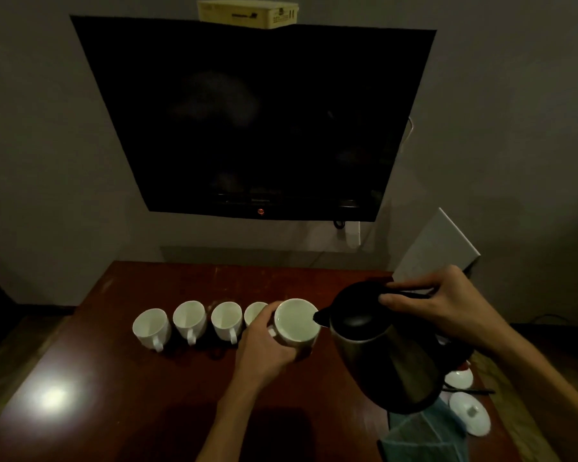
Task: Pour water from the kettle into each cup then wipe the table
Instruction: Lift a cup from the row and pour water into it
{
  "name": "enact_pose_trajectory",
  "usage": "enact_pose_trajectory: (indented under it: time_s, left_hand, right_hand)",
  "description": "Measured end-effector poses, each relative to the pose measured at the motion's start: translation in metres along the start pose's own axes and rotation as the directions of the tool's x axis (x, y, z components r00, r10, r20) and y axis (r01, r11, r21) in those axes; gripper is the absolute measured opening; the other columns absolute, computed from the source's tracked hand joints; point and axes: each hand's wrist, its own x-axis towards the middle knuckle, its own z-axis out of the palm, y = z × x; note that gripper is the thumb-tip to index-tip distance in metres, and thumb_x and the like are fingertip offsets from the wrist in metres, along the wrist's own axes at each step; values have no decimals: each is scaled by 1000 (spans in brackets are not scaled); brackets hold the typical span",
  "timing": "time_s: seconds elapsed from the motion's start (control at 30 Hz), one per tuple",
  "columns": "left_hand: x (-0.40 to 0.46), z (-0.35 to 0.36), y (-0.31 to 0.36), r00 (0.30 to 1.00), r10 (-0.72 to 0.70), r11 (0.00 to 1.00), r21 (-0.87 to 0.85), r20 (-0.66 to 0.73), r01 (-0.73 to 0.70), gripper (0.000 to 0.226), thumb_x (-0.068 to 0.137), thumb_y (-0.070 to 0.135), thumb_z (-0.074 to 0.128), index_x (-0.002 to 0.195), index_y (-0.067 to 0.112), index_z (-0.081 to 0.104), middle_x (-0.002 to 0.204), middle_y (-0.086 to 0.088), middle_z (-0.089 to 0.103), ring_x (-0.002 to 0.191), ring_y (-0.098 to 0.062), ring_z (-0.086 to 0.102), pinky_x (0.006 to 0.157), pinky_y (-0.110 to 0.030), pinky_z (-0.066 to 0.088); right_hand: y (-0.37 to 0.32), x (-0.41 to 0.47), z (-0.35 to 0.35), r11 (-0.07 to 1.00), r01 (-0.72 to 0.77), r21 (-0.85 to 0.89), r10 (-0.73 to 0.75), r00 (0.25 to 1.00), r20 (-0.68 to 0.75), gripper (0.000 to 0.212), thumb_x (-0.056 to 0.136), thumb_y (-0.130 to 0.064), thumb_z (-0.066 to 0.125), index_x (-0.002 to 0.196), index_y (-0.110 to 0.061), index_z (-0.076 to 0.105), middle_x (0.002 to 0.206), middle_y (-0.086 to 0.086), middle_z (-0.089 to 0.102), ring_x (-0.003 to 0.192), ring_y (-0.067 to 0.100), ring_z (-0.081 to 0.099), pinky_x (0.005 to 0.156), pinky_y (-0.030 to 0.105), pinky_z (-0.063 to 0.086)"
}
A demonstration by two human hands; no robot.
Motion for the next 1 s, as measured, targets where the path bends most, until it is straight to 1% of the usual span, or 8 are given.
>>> enact_pose_trajectory:
  time_s: [0.17, 0.27, 0.37, 0.53, 0.6, 0.7, 0.87, 1.0]
  left_hand:
    - [0, 2, 1, 1000, -6, 1000, 0, -14, 6, 84, 47, 48, 93, 120, 42, 54, 113, 22, 62, 109, 3, 58, 95, -37, 55]
    - [2, 2, 4, 1000, -5, 1000, 1, -9, 5, 77, 49, 44, 94, 113, 50, 51, 111, 26, 60, 107, 7, 56, 95, -34, 53]
    - [4, 2, 5, 1000, -3, 1000, 8, 11, 3, 82, 53, 40, 95, 122, 43, 51, 114, 23, 60, 110, 4, 56, 97, -37, 53]
    - [6, 3, 6, 1000, -3, 1000, 11, -7, 3, 89, 47, 54, 92, 125, 44, 51, 117, 21, 62, 113, -3, 57, 93, -41, 56]
    - [6, 2, 6, 1000, -4, 1000, 9, 1, 4, 88, 47, 53, 92, 125, 44, 51, 117, 21, 62, 113, -2, 57, 94, -41, 55]
    - [6, 3, 6, 1000, -4, 1000, 9, 14, 4, 87, 47, 51, 93, 123, 46, 51, 117, 21, 61, 114, -3, 57, 96, -41, 54]
    - [6, 3, 6, 1000, -16, 1000, 0, 8, 16, 78, 44, 52, 92, 110, 59, 50, 113, 24, 62, 111, -1, 58, 94, -40, 55]
    - [6, 3, 6, 1000, -19, 1000, -5, 4, 19, 80, 49, 40, 96, 114, 51, 50, 113, 25, 60, 112, -2, 57, 97, -41, 53]
  right_hand:
    - [-3, 1, 0, 1000, 8, 1, -8, 1000, 11, 61, 59, -65, 73, 104, -25, 79, 106, -7, 78, 97, 6, 73, 91, 43, 60]
    - [-3, 0, 1, 1000, 13, 0, -13, 1000, 2, 60, 59, -64, 73, 104, -26, 79, 106, -8, 78, 97, 5, 73, 91, 43, 60]
    - [-4, -1, 1, 1000, 8, 7, -8, 1000, 2, 55, 60, -61, 72, 102, -27, 78, 104, -10, 77, 96, 4, 72, 91, 42, 60]
    - [-3, 0, -2, 1000, 15, 14, -15, 1000, -13, 58, 59, -63, 74, 103, -25, 79, 100, -8, 79, 91, 7, 75, 87, 45, 61]
    - [-3, 0, -2, 1000, 13, 11, -13, 1000, -18, 59, 58, -64, 74, 103, -26, 79, 97, -8, 80, 89, 11, 75, 85, 47, 62]
    - [-3, 1, -3, 1000, 9, 19, -9, 1000, -11, 61, 59, -63, 75, 104, -24, 80, 101, -8, 79, 91, 6, 75, 87, 44, 62]
    - [-3, 3, -3, 1000, 2, 8, -2, 1000, -17, 59, 59, -64, 76, 103, -25, 80, 104, -8, 79, 95, 5, 73, 89, 43, 61]
    - [-4, 4, -2, 1000, 3, 22, -3, 1000, 0, 52, 60, -61, 75, 100, -29, 79, 99, -12, 79, 92, 4, 74, 87, 42, 62]
